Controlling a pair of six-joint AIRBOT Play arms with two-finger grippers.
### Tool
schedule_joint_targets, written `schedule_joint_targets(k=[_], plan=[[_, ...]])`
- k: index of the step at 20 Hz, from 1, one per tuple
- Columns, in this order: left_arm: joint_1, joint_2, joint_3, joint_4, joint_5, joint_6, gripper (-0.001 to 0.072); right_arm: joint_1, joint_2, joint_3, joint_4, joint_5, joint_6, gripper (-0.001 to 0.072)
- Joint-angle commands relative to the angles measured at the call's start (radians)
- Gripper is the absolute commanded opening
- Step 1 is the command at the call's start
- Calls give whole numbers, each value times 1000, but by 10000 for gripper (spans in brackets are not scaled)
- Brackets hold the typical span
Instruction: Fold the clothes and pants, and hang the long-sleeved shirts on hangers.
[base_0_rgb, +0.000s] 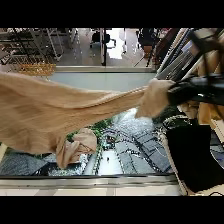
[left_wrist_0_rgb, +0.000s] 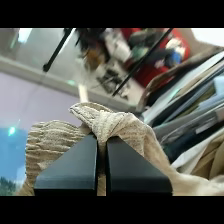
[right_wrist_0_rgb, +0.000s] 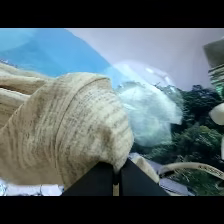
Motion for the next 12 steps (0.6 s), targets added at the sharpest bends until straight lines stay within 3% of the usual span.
schedule_joint_targets(k=[1, 4, 5, 6, 7, 10, 12], plan=[[28, -19, -3, 114, -53, 47, 11, -2, 45, -19, 108, 202, -129, 14], [-109, -92, -14, 576, -64, 75, 11, -2, 22, -229, 351, 199, -175, 44], [-163, -122, -31, 662, -63, 75, 11, 0, 14, -333, 427, 157, -176, 158], [-209, -152, -47, 703, -62, 75, 11, 0, 10, -430, 476, 135, -185, 334], [-253, -185, -58, 721, -62, 76, 11, 0, 10, -528, 481, 131, -193, 426], [-326, -265, -60, 725, -63, 76, 11, -3, 11, -756, 259, 78, -74, 419], [-342, -293, -60, 725, -63, 76, 11, -44, 10, -889, 266, -45, -11, 422]])
